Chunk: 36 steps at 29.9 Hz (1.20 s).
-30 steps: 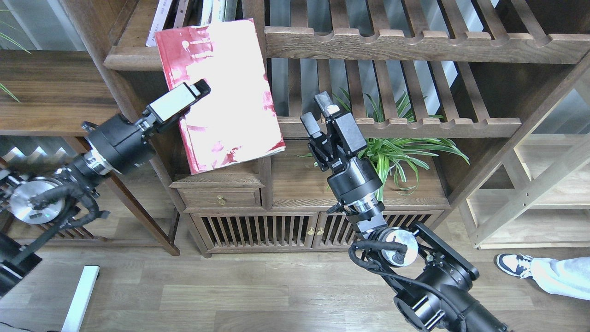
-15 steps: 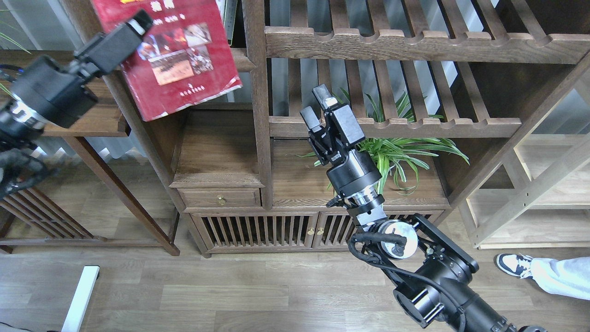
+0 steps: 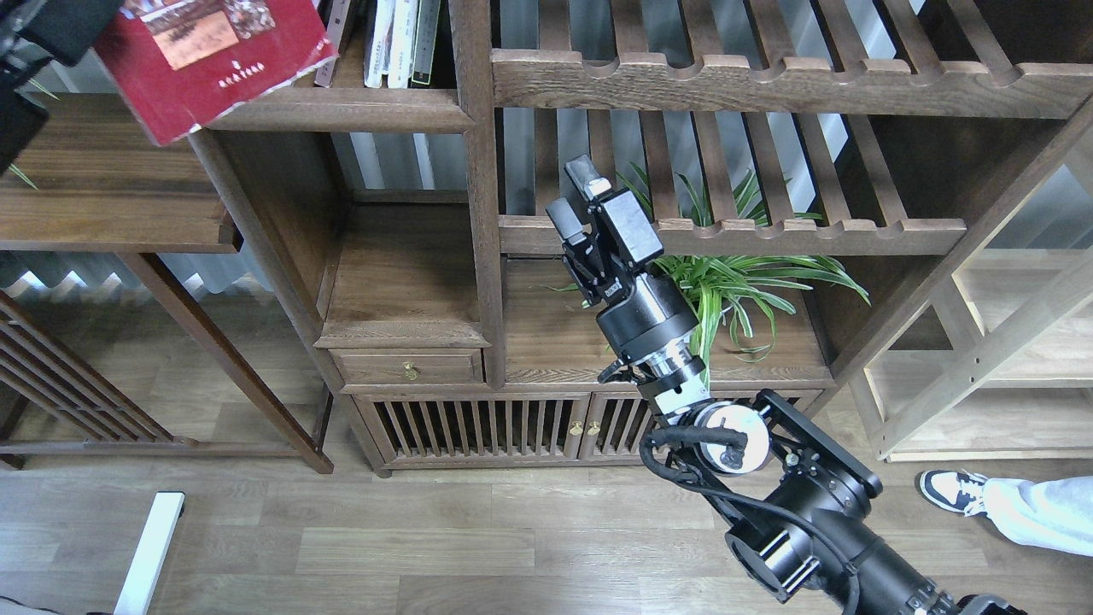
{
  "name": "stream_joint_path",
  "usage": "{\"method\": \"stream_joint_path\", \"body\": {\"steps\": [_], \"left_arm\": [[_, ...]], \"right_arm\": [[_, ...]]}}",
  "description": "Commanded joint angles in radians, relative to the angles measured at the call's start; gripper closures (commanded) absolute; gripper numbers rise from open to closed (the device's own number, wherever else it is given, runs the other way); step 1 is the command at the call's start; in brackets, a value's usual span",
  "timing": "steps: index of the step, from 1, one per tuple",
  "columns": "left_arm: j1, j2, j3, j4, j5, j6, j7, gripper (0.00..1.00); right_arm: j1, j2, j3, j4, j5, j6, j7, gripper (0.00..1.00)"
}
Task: Organize books on shelf
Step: 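Release the right gripper and raise the book with the left gripper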
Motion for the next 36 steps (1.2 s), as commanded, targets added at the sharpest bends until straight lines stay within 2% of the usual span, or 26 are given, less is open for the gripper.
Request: {"method": "stream_joint_path", "body": {"steps": [1, 5, 15, 19, 24, 28, 36], "left_arm": [[0.001, -0.005, -0.016, 0.002, 0.046, 0.000, -0.006, 0.99], [0.000, -0.028, -0.019, 0.002, 0.103, 0.000, -0.018, 0.99], [-0.003, -0.046, -0.018, -0.001, 0.223, 0.000, -0.101, 1.00], [-0.008, -0.063, -0.011, -0.005, 0.278, 0.001, -0.110, 1.00], [-0.028, -0.109, -0.008, -0.007, 0.353, 0.120, -0.119, 1.00], [-0.046, -0.137, 0.004, -0.007, 0.404, 0.235, -0.149, 1.00], [-0.086, -0.149, 0.044, -0.011, 0.453, 0.343, -0.159, 1.00]], "right_arm": [[0.009, 0.000, -0.009, 0.000, 0.001, -0.005, 0.000, 0.06], [0.015, 0.000, -0.021, 0.000, 0.001, -0.005, 0.000, 0.06], [0.036, 0.000, -0.042, 0.000, 0.002, -0.005, 0.000, 0.06], [0.038, 0.000, -0.038, 0.000, 0.002, -0.005, 0.000, 0.06], [0.038, 0.000, -0.026, 0.000, 0.001, -0.004, 0.000, 0.06], [0.038, 0.000, -0.024, 0.003, 0.001, -0.002, 0.000, 0.06], [0.038, 0.000, -0.018, 0.005, 0.002, 0.004, 0.000, 0.06]]}}
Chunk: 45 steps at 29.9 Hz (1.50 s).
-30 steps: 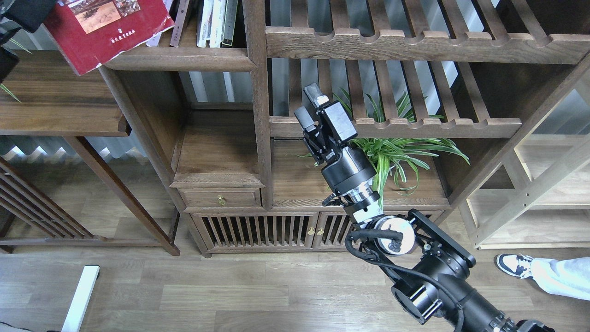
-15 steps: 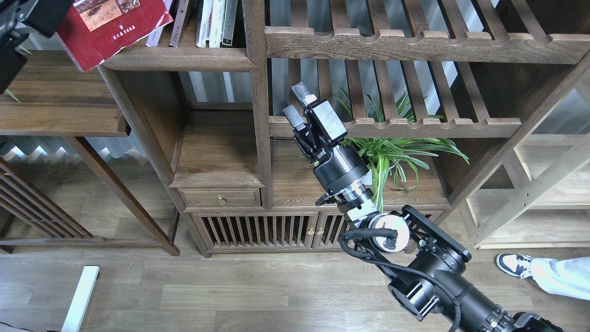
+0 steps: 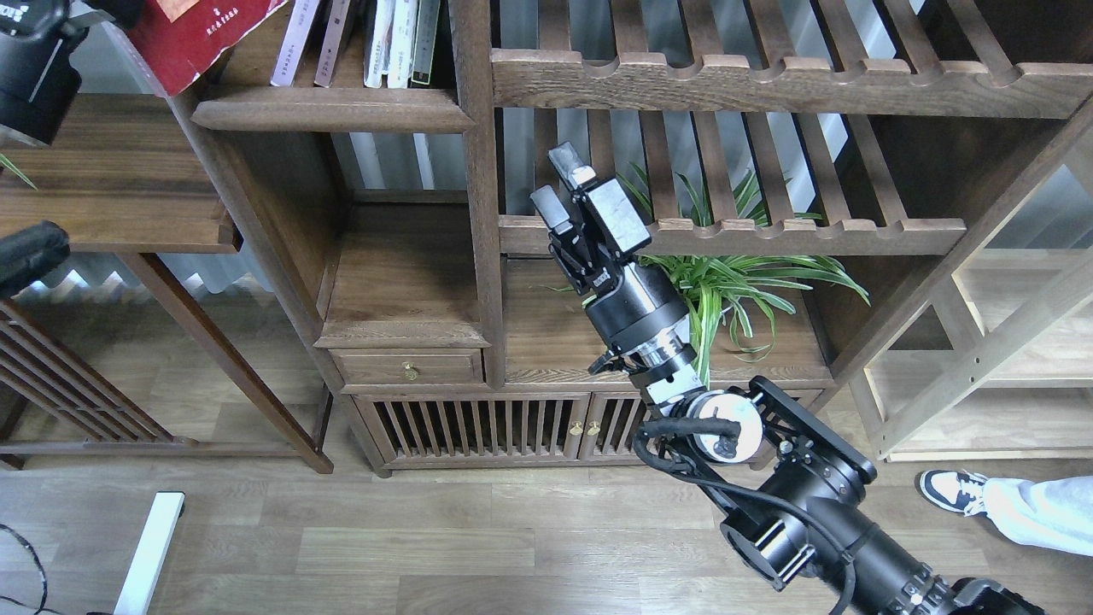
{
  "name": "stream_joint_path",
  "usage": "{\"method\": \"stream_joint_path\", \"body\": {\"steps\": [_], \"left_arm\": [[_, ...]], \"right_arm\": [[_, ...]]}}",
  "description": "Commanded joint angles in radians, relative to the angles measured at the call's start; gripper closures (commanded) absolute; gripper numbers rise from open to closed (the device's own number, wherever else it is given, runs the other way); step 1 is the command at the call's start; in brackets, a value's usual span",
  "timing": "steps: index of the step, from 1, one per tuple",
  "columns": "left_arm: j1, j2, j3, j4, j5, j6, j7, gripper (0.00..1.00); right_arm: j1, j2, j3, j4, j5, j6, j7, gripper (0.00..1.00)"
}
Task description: Organize books on shelf
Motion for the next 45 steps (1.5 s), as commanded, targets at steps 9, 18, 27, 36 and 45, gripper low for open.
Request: {"method": "stream_joint_path", "body": {"steps": [9, 18, 27, 36, 45], "left_arm": [[-0.090, -0.005, 0.097, -0.002, 0.018, 0.202, -0.002, 1.00], [-0.151, -0.022, 0.163, 0.016, 0.049, 0.295, -0.002, 1.00], [-0.164, -0.016, 0.174, 0.041, 0.057, 0.306, -0.002, 1.00], [-0.231, -0.014, 0.234, 0.099, 0.072, 0.320, 0.000, 1.00], [-0.372, -0.022, 0.321, 0.254, 0.070, 0.321, -0.013, 1.00]], "right_arm": [[-0.003, 0.000, 0.052, 0.001, 0.002, 0.003, 0.000, 0.06], [-0.005, 0.000, 0.078, 0.003, 0.002, 0.004, 0.000, 0.06], [-0.008, 0.000, 0.078, 0.003, 0.002, 0.006, 0.000, 0.06], [-0.011, 0.000, 0.079, 0.003, 0.002, 0.015, 0.000, 0.06], [-0.014, 0.000, 0.079, 0.003, 0.002, 0.016, 0.000, 0.06]]}}
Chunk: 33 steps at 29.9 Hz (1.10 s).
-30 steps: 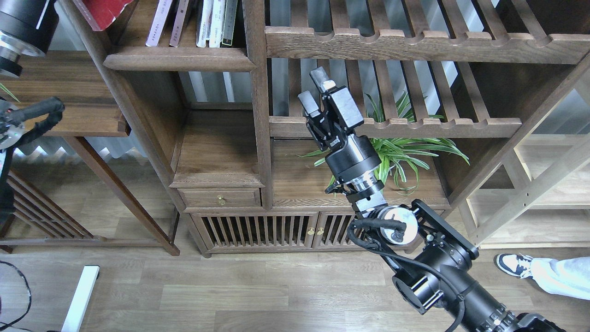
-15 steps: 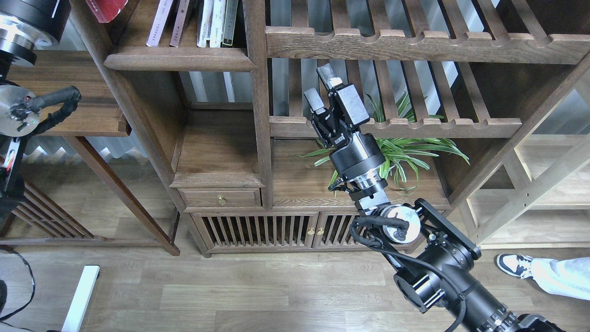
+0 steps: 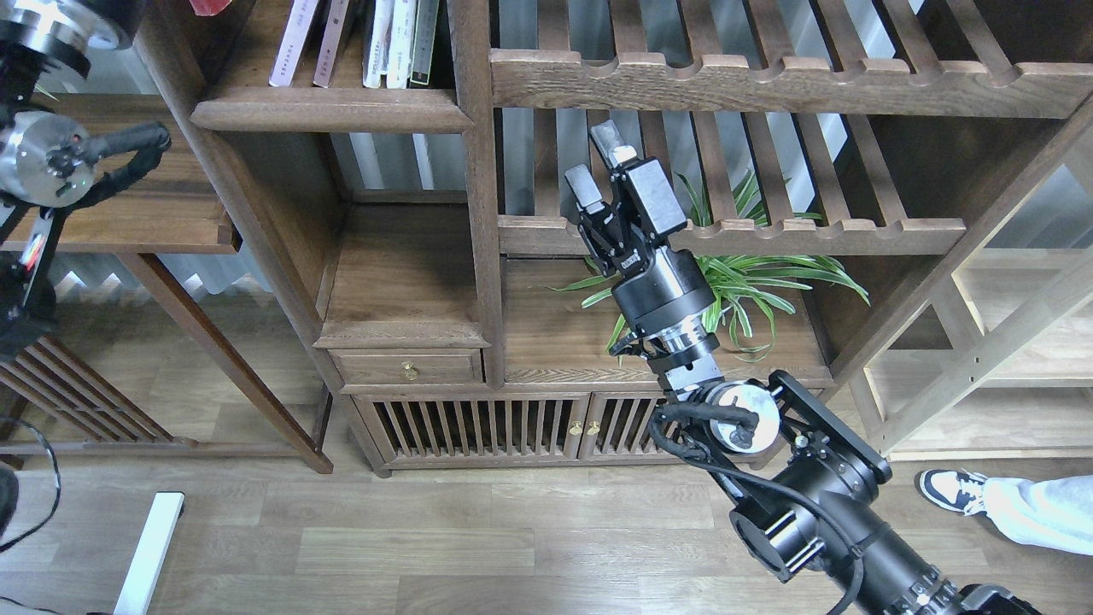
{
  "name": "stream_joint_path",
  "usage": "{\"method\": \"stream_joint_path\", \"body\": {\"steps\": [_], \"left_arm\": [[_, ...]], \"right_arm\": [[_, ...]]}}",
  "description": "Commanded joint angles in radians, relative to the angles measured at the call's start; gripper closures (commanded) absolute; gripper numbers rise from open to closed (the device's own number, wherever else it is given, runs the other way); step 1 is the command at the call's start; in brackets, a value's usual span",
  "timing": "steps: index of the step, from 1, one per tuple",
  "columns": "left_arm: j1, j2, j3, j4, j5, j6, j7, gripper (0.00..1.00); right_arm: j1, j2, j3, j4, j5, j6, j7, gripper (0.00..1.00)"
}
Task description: Organize books on shelf
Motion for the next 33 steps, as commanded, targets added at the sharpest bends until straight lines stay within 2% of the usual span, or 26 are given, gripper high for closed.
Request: {"method": "stream_joint_path", "body": {"steps": [1, 7, 16, 28, 33], "left_arm": [[-0.057, -0.007, 0.040, 0.068, -0.003, -0.003, -0.016, 1.00], [-0.108, -0.007, 0.089, 0.163, -0.012, -0.015, -0.034, 1.00], [-0.146, -0.046, 0.135, 0.289, -0.020, -0.021, -0.111, 1.00], [-0.226, -0.062, 0.239, 0.409, -0.074, -0.021, -0.160, 1.00], [-0.250, -0.065, 0.262, 0.453, -0.083, -0.023, -0.165, 1.00]], "right_arm": [[0.000, 0.000, 0.001, 0.001, 0.000, 0.002, 0.000, 0.06], [0.000, 0.000, 0.020, -0.001, 0.001, 0.008, 0.000, 0.06], [-0.006, 0.000, 0.031, -0.001, 0.003, 0.008, 0.000, 0.06], [-0.014, 0.000, 0.037, -0.001, 0.005, 0.009, 0.000, 0.06], [-0.015, 0.000, 0.038, -0.001, 0.005, 0.019, 0.000, 0.06]]}}
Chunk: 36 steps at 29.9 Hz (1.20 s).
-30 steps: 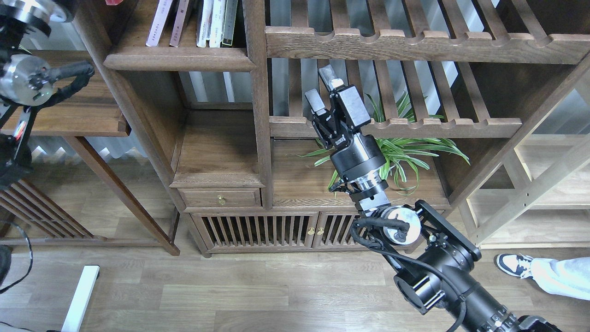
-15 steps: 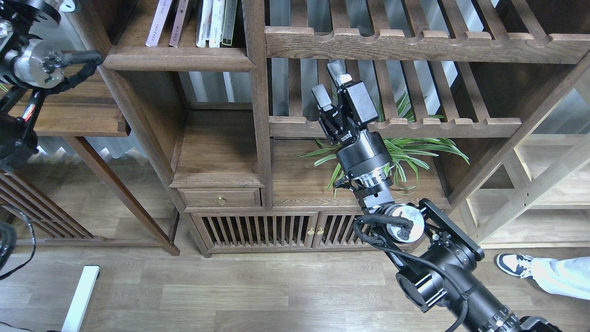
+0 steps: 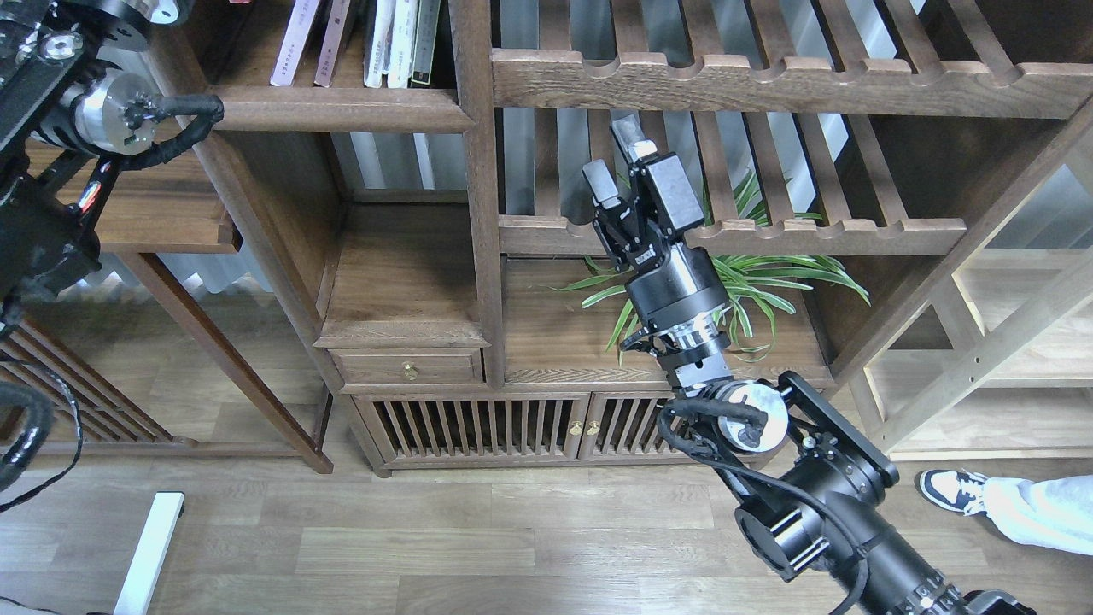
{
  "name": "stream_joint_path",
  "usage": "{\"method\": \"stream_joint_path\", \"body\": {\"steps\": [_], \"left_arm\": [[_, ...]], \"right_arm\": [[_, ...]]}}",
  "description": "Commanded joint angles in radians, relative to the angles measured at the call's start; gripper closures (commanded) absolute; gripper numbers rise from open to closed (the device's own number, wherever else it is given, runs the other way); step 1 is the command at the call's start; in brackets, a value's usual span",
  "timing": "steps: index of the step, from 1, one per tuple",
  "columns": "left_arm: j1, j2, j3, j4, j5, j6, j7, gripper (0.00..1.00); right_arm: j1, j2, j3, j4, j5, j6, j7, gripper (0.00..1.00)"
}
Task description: Organize books on shelf
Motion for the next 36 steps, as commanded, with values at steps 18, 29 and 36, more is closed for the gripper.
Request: {"method": "stream_joint_path", "body": {"steps": [18, 29, 36], "left_arm": [[-0.070, -0.057, 0.069, 0.159, -0.005, -0.017, -0.007, 1.00], [-0.102, -0.081, 0.078, 0.242, -0.005, -0.052, -0.014, 1.00], [-0.108, -0.081, 0.087, 0.262, -0.005, -0.063, -0.014, 0.99]], "right_arm": [[-0.017, 0.000, 0.032, 0.000, 0.000, 0.021, 0.000, 0.06], [-0.026, 0.000, 0.035, 0.002, 0.001, 0.032, 0.000, 0.06], [-0.026, 0.000, 0.035, 0.002, 0.001, 0.032, 0.000, 0.06]]}}
